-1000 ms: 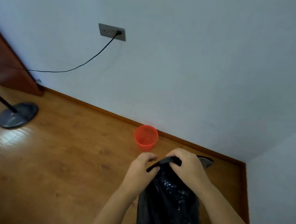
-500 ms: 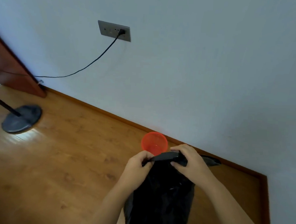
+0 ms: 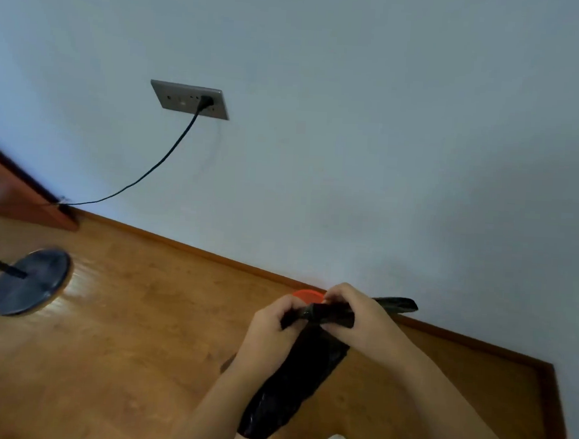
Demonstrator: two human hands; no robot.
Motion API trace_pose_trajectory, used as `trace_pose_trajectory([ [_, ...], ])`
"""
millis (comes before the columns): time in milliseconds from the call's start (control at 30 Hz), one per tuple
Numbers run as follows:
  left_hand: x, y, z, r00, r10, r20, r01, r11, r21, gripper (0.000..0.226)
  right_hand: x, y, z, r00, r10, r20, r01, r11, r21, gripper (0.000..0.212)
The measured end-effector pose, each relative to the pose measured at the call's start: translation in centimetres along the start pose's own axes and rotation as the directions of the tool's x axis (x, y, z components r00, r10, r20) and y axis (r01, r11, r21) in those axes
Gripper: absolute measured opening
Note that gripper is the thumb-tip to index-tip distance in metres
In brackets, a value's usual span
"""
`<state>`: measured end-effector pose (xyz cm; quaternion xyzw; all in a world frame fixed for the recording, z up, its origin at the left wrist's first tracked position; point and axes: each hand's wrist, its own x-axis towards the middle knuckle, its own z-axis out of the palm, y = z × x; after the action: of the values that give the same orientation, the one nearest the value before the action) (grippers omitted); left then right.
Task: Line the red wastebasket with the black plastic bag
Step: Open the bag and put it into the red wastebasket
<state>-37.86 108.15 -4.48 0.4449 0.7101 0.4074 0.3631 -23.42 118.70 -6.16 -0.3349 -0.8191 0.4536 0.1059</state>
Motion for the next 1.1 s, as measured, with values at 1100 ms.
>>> trace_pose_trajectory([
  [1100,4.7,-6.0,-13.5,0.947,0.162,0.276,-0.143,0.986,-0.088,0.038,6.3,-10.8,10.5,0.908,0.223,-0.354,-0.170,0.970,0.176,0.026],
])
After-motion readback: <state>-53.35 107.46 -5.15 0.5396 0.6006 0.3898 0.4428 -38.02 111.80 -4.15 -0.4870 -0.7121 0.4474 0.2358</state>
